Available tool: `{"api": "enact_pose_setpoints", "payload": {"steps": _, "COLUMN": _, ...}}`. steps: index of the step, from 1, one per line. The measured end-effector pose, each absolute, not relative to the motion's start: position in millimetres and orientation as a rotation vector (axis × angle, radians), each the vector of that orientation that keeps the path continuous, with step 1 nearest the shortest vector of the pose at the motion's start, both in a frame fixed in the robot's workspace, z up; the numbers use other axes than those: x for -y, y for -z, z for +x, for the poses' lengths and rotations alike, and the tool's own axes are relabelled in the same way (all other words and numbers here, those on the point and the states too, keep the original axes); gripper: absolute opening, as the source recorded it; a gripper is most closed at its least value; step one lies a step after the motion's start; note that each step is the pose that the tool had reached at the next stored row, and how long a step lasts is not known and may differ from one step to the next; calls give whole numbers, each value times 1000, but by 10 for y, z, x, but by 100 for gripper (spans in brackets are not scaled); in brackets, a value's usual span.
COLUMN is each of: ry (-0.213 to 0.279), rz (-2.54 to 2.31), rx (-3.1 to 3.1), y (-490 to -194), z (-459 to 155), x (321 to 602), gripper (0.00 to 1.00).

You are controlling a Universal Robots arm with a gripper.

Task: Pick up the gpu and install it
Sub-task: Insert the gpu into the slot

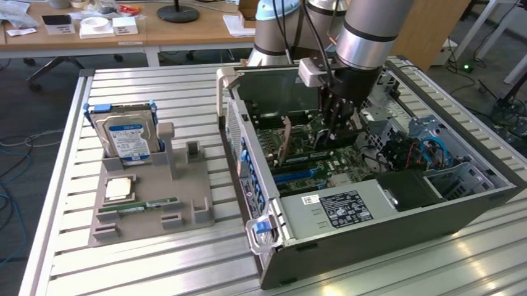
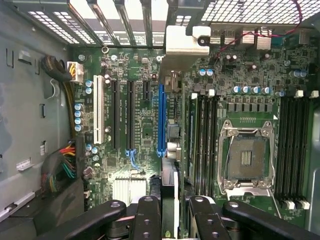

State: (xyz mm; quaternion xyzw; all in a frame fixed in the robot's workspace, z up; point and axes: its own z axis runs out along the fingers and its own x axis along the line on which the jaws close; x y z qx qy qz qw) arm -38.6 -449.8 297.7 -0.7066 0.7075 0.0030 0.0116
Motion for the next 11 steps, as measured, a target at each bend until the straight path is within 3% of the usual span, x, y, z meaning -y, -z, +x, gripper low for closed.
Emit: {"api": "enact_pose_setpoints", "payload": {"steps": 11, "ry": -9, "rz": -2203, "rx": -2207, "y": -2971, "z": -405, "x": 4513, "gripper": 27}}
